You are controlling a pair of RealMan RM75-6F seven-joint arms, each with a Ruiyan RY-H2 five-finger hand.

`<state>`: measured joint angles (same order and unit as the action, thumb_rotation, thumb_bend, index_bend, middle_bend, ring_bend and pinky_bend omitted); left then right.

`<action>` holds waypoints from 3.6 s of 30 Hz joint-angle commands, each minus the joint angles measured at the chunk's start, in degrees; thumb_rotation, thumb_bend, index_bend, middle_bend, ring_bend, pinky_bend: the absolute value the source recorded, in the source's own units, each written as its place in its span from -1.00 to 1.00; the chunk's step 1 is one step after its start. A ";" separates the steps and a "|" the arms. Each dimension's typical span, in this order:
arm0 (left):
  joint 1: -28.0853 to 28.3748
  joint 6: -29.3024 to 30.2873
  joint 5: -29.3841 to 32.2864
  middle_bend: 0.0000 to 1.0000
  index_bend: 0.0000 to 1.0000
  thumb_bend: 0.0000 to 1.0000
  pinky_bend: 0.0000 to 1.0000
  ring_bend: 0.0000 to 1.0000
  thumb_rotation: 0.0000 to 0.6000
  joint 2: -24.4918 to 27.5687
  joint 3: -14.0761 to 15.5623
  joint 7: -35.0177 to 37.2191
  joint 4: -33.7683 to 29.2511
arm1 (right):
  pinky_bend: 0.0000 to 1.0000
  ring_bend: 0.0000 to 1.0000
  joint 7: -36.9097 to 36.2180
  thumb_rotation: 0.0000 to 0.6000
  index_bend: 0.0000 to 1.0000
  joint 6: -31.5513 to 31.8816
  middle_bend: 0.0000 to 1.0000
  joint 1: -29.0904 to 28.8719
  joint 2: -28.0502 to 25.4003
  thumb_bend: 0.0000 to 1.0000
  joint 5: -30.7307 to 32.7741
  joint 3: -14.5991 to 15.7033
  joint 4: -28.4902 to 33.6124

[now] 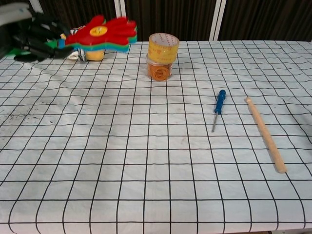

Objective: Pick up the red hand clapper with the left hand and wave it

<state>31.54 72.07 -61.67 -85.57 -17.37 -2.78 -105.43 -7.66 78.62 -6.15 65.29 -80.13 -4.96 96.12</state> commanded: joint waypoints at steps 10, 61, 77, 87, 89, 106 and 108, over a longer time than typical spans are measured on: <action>-1.83 3.46 -25.47 0.61 0.22 0.49 0.97 0.53 1.00 -0.46 3.19 17.56 6.07 | -0.65 -0.99 0.07 1.00 -1.00 -0.02 -1.00 -0.01 0.05 -0.39 0.06 -0.02 -0.05; 0.36 -3.16 15.06 0.60 0.23 0.25 0.97 0.53 1.00 5.07 -0.63 -25.34 -5.39 | -0.65 -0.99 0.43 1.00 -1.00 0.07 -1.00 0.05 0.06 -0.37 -0.06 0.08 0.05; 5.27 4.22 28.82 0.60 0.24 0.17 0.97 0.53 1.00 3.59 -6.57 -31.26 -15.35 | -0.65 -0.99 0.36 1.00 -1.00 -0.18 -1.00 0.01 0.00 -0.37 0.21 0.05 0.16; -4.64 -1.47 -16.75 0.60 0.24 0.16 0.97 0.53 1.00 0.18 -2.71 16.04 -4.69 | -0.65 -0.99 0.49 1.00 -1.00 -0.13 -1.00 0.05 -0.04 -0.37 0.23 0.06 0.22; -4.97 0.15 -20.06 0.60 0.24 0.16 0.97 0.53 1.00 -0.72 -1.95 20.23 -2.04 | -0.65 -0.99 0.48 1.00 -1.00 -0.11 -1.00 0.05 -0.04 -0.37 0.18 0.07 0.21; -2.47 -3.63 -18.14 0.58 0.21 0.15 0.96 0.52 1.00 -0.74 0.98 20.83 9.15 | -0.65 -0.99 0.35 1.00 -1.00 -0.31 -1.00 0.04 -0.09 -0.37 0.42 0.03 0.29; -1.39 -6.15 -16.27 0.57 0.21 0.15 0.96 0.51 1.00 -0.76 1.43 17.99 10.82 | -0.65 -0.99 0.40 1.00 -1.00 -0.33 -1.00 0.02 -0.08 -0.37 0.45 0.02 0.30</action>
<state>28.94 68.52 -80.10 -86.43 -16.64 18.05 -96.67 -7.26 78.29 -6.13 65.20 -79.68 -4.94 96.43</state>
